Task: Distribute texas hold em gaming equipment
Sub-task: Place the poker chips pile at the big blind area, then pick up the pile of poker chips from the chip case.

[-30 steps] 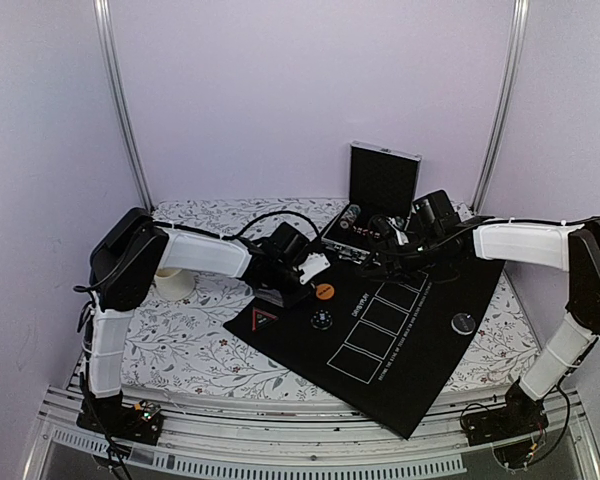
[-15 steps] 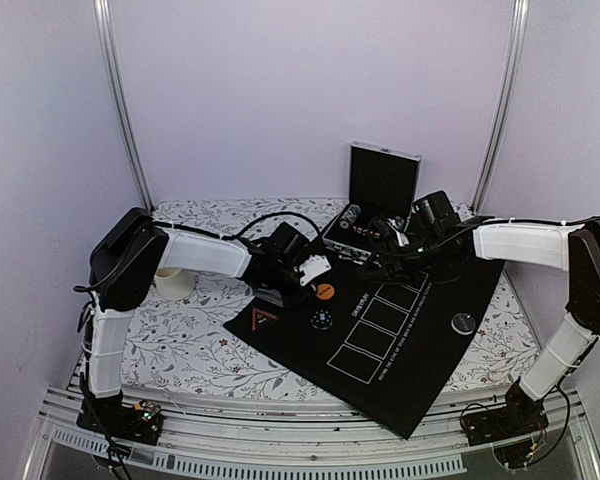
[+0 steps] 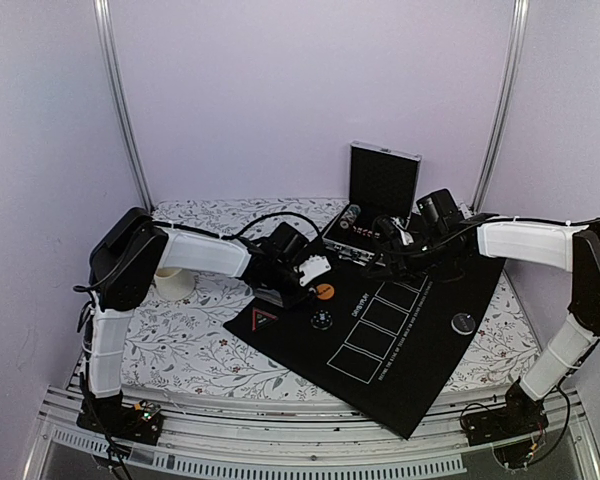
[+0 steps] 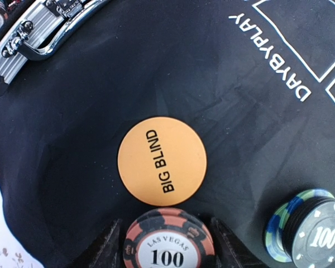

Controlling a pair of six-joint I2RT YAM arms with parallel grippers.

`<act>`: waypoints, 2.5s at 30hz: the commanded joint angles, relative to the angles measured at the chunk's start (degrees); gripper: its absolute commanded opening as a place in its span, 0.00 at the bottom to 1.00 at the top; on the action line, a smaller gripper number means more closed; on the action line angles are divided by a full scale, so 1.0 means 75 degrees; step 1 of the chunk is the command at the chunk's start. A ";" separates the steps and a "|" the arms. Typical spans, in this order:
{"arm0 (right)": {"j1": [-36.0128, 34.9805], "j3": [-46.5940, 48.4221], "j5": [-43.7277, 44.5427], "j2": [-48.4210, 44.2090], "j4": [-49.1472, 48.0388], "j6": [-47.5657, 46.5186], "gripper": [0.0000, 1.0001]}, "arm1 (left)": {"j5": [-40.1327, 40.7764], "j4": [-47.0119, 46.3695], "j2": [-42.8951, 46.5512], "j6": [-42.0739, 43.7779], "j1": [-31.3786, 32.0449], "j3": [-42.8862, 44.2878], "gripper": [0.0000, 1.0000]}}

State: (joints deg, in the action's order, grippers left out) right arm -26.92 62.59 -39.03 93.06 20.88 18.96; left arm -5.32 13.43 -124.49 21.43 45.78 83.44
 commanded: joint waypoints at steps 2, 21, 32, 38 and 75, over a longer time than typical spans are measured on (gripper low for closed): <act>0.0035 0.0244 0.0100 -0.0334 0.0196 -0.0161 0.63 | 0.0009 0.0460 -0.0147 0.0010 -0.0051 -0.0023 0.57; 0.1573 0.3434 0.2029 0.1229 0.1947 -0.3465 0.68 | -0.0250 0.0332 0.1368 -0.0069 -0.0054 -0.0197 0.81; 0.1855 0.7281 0.3900 0.4748 0.2783 -0.5120 0.70 | -0.0239 0.0971 0.2666 -0.0497 -0.0449 -0.0607 0.87; 0.1853 0.8175 0.4025 0.5994 0.2573 -0.5681 0.59 | -0.0178 0.1092 0.3346 -0.0437 -0.0678 -0.1235 0.88; 0.1236 0.8006 0.4425 0.6620 0.2991 -0.6725 0.32 | -0.0579 0.1267 0.3140 -0.0513 -0.1147 -0.1501 0.88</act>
State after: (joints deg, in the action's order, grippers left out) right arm -15.20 124.88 -2.26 141.86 42.44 -29.82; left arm -8.36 21.87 -99.57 18.13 37.89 72.20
